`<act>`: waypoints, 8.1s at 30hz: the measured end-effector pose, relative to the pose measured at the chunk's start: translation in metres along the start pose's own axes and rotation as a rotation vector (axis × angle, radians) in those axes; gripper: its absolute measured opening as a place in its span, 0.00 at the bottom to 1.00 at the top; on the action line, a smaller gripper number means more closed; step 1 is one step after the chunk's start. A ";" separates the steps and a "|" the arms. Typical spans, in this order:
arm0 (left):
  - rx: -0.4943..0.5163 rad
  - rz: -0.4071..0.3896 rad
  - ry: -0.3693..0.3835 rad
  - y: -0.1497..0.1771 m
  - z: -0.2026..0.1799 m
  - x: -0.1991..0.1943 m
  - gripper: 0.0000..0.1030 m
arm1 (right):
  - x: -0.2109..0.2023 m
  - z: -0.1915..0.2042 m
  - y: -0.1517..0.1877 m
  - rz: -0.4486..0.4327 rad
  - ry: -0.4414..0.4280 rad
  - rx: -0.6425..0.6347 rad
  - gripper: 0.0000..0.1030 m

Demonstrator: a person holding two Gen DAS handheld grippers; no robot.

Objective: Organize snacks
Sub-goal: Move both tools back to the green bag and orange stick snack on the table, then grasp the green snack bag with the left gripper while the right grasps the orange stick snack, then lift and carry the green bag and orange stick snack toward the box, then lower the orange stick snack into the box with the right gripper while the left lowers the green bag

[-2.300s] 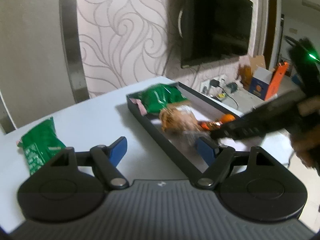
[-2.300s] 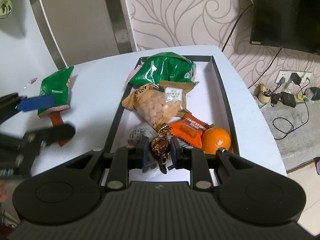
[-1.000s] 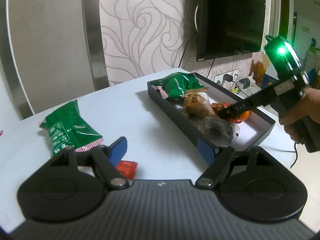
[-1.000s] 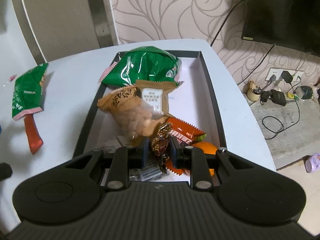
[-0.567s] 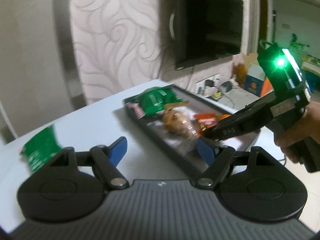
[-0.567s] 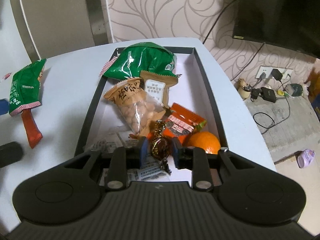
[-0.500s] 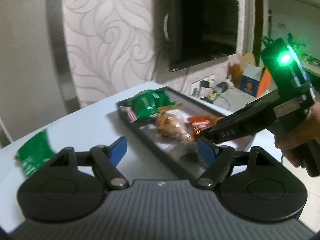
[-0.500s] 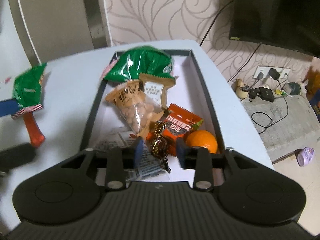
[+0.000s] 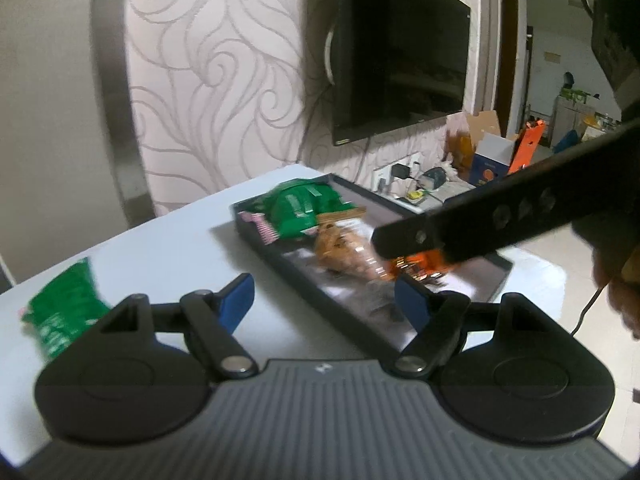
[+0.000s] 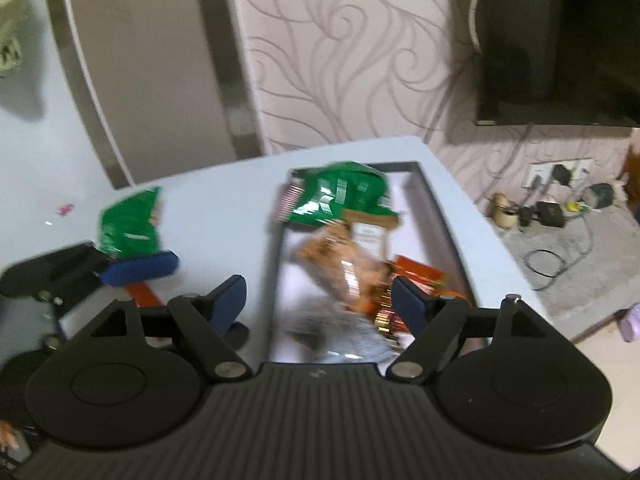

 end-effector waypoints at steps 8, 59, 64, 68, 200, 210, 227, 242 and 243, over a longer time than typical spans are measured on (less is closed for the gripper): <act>-0.069 -0.019 -0.241 0.018 0.089 -0.015 0.76 | 0.008 0.044 -0.002 0.012 -0.091 -0.016 0.81; -0.436 0.285 -0.477 0.101 0.252 -0.013 0.69 | 0.176 0.205 0.048 0.309 -0.250 -0.791 0.79; -0.412 0.285 -0.477 0.102 0.251 -0.013 0.70 | 0.194 0.217 0.037 0.331 -0.302 -0.837 0.82; -0.391 0.286 -0.483 0.102 0.249 -0.010 0.71 | 0.207 0.215 0.030 0.442 -0.395 -0.682 0.62; -0.016 0.087 -0.300 0.006 0.108 0.001 0.62 | -0.015 0.116 0.044 0.023 -0.227 -0.053 0.23; 0.019 0.063 -0.217 -0.018 0.061 0.021 0.62 | -0.034 0.076 0.042 0.000 -0.170 0.001 0.23; 0.049 0.084 -0.089 -0.032 -0.022 0.084 0.62 | -0.055 -0.007 0.040 -0.007 -0.069 0.072 0.23; 0.092 0.074 -0.011 -0.030 -0.056 0.113 0.78 | -0.047 -0.046 0.034 0.010 -0.027 0.089 0.23; 0.100 0.067 -0.011 -0.030 -0.056 0.111 0.79 | -0.045 -0.047 0.033 0.010 -0.027 0.089 0.23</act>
Point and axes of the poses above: each gripper's, at about its wrist camera, not at the fingertips, and x roughly the way its jaws point, z to its left, y to its underside, the point moved 10 cm from there along x, roughly the way its jaws point, and after that the axes turned 6 degrees about -y, right-handed, at the moved point
